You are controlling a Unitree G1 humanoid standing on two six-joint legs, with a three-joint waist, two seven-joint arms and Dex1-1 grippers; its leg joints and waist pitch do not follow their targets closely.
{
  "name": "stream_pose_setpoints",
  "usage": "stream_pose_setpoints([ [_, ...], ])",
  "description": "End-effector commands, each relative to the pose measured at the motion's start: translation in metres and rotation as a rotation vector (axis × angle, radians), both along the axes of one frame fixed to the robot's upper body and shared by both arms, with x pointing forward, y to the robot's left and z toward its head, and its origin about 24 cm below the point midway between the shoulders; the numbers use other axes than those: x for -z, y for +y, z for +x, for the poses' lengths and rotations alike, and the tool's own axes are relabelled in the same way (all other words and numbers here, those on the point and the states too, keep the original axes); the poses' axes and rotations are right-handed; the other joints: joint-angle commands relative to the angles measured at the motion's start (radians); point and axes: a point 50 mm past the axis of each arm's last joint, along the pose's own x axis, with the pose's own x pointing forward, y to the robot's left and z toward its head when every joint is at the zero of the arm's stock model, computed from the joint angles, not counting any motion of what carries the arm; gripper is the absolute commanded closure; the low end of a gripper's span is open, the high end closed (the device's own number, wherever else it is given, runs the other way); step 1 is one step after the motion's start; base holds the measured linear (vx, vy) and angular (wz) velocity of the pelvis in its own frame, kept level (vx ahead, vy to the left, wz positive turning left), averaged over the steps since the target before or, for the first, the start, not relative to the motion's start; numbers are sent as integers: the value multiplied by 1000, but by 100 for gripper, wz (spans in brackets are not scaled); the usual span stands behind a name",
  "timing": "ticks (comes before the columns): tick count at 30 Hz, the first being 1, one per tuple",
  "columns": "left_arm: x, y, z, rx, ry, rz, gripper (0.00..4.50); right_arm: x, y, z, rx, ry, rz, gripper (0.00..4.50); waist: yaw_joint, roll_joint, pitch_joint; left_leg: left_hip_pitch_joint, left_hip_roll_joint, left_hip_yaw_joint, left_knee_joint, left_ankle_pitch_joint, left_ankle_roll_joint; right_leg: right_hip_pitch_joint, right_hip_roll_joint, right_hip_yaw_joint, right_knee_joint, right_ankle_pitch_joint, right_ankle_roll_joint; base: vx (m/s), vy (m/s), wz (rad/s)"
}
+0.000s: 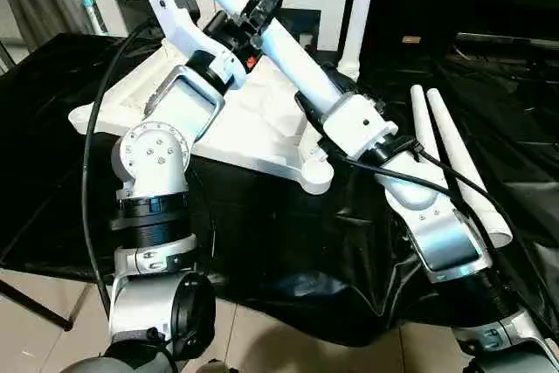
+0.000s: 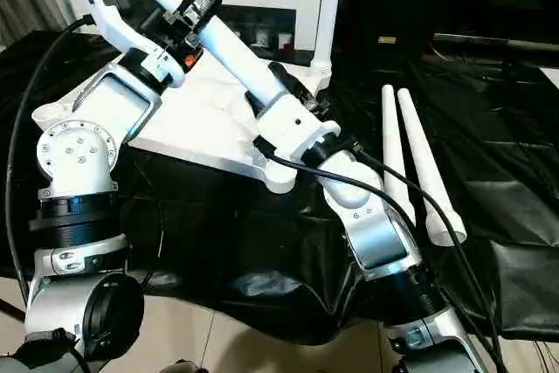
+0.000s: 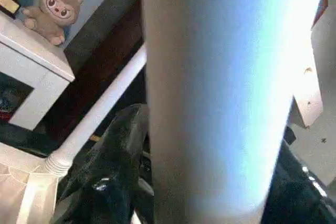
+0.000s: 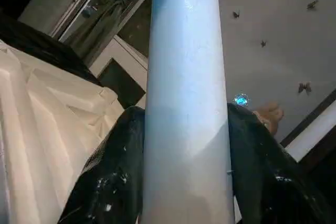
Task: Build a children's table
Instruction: Pick table leg
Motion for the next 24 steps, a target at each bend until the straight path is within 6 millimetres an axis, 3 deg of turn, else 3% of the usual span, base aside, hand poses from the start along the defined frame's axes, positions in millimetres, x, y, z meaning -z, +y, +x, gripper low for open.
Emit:
stream_pose_setpoints([
  [1,-2,5,2,-26,8,-7,208,-10,4,-1,-27,-56,-3,269,0,-14,-81,9,-1,3,-55,-118,40,63,-38,36,-63,-58,-185,0,0,0],
  [5,-2,7,2,-32,9,-3,243,-9,4,0,-20,-47,0,269,1,-14,-82,9,-2,3,-55,-116,40,63,-38,36,-63,-59,-186,0,0,0],
  [6,-2,8,2,-31,4,7,261,-7,4,0,-35,-23,17,234,0,-14,-81,9,-1,3,-55,-118,40,62,-37,36,-64,-61,-185,0,0,0],
  [9,-2,9,0,-17,-27,99,273,-4,6,-1,-79,41,77,198,-1,-10,-82,11,0,2,-56,-130,48,61,-38,36,-64,-68,-183,0,0,0],
  [15,-5,10,-4,26,-57,138,277,0,6,-3,-129,96,108,150,-2,-9,-82,12,2,2,-56,-116,40,61,-38,36,-59,-36,-202,0,0,0],
  [16,-6,12,-4,44,-66,160,277,3,7,-4,-183,174,146,143,-2,-14,-81,14,-1,4,-56,-129,49,62,-36,37,-61,-44,-204,0,0,0],
  [17,-6,13,-4,55,-71,174,277,4,8,-5,-217,223,170,131,0,-9,-81,13,3,1,-59,-132,51,62,-39,37,-60,-55,-203,0,0,0],
  [21,-7,14,-6,171,-120,293,277,5,8,-13,-461,523,301,121,1,-11,-79,17,4,1,-62,-143,58,61,-37,37,-62,-71,-207,0,0,0],
  [24,-8,13,-9,261,-145,346,277,4,4,-16,-561,641,327,121,3,-12,-79,17,6,0,-63,-127,46,61,-41,37,-61,-72,-215,0,0,0],
])
